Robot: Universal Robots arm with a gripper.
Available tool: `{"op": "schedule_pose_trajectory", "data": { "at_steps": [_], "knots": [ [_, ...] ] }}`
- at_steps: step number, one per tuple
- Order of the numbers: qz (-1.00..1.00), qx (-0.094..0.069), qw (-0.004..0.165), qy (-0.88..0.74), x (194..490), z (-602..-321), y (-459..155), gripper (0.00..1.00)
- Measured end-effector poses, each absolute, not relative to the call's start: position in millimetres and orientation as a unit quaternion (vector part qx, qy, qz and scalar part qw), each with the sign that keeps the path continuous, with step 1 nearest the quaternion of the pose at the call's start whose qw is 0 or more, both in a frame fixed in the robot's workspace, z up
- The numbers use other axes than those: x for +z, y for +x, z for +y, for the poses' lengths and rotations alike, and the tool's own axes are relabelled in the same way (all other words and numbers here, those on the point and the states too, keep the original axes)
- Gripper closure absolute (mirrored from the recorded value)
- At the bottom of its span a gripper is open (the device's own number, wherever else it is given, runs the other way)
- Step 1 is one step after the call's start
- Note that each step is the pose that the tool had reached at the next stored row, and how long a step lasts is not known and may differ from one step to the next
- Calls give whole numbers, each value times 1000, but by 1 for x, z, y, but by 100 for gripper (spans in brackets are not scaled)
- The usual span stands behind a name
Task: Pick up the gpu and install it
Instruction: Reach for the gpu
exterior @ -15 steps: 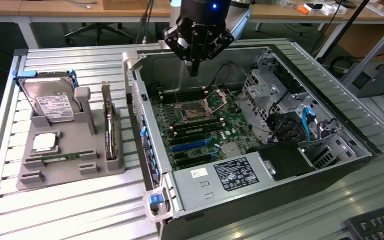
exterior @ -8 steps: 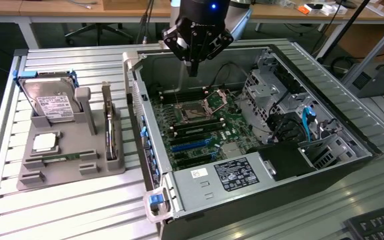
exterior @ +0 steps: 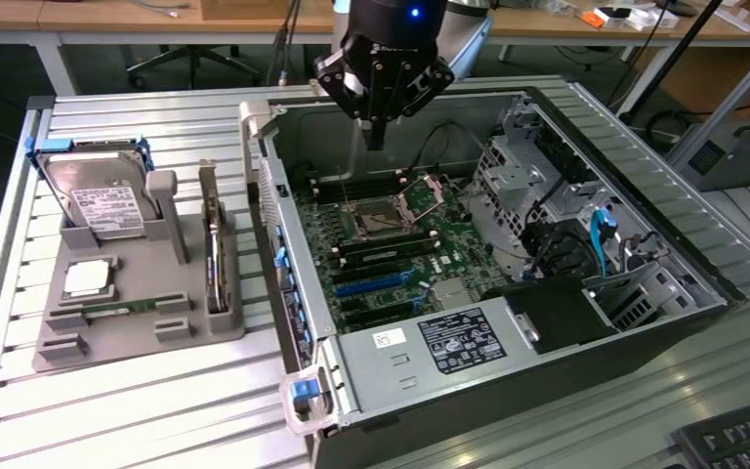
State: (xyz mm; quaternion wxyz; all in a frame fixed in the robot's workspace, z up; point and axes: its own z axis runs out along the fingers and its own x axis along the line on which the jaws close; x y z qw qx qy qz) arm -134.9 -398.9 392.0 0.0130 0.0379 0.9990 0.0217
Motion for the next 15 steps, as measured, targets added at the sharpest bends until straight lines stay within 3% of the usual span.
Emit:
{"op": "schedule_pose_trajectory", "data": {
  "at_steps": [15],
  "knots": [
    [999,22,13,38,392,-399,-138,90]
  ]
}}
